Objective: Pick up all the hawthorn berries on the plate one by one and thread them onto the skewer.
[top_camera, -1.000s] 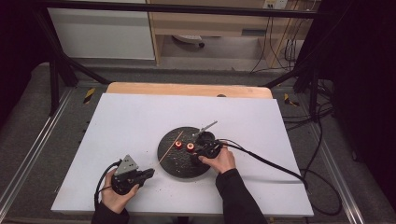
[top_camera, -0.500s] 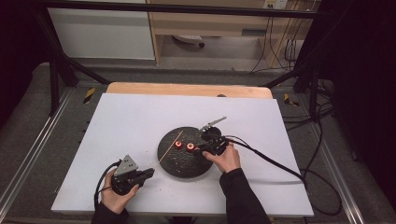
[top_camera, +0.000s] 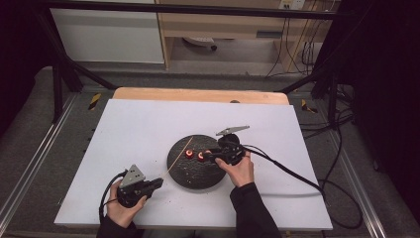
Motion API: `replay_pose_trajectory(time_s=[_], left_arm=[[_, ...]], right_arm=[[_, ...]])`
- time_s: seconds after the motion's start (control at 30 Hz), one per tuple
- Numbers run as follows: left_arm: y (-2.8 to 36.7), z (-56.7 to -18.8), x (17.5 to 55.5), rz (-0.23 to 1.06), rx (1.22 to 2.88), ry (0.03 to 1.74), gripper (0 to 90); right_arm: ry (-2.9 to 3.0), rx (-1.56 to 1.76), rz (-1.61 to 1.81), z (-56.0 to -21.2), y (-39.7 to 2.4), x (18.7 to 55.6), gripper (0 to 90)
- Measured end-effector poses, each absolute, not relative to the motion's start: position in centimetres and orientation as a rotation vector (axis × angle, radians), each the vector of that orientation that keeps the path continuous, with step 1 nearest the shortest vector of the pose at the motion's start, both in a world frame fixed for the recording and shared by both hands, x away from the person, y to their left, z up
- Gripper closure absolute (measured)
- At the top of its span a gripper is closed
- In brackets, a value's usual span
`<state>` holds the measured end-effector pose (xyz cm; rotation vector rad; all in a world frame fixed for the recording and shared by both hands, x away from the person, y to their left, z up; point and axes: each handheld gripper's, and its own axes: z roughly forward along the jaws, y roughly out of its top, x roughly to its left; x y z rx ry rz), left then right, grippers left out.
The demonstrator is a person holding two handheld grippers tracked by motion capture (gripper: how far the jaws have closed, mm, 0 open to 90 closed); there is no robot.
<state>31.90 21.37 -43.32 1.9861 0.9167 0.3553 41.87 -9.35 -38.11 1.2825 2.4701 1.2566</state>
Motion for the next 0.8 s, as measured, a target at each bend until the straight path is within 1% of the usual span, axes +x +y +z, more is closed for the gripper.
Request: replay_pose_trajectory(time_s=[0.23, 0.8], left_arm=[[21.3, -43.3, 31.9, 0.359, 1.979, 0.921, 88.0], [21.1, -43.5, 31.8, 0.368, 1.971, 0.932, 88.0]], right_arm=[[2.365, 1.328, 1.404, -38.7, -9.7, 41.4, 63.0], [1.924, 1.476, 1.851, -41.6, -9.7, 39.7, 63.1]])
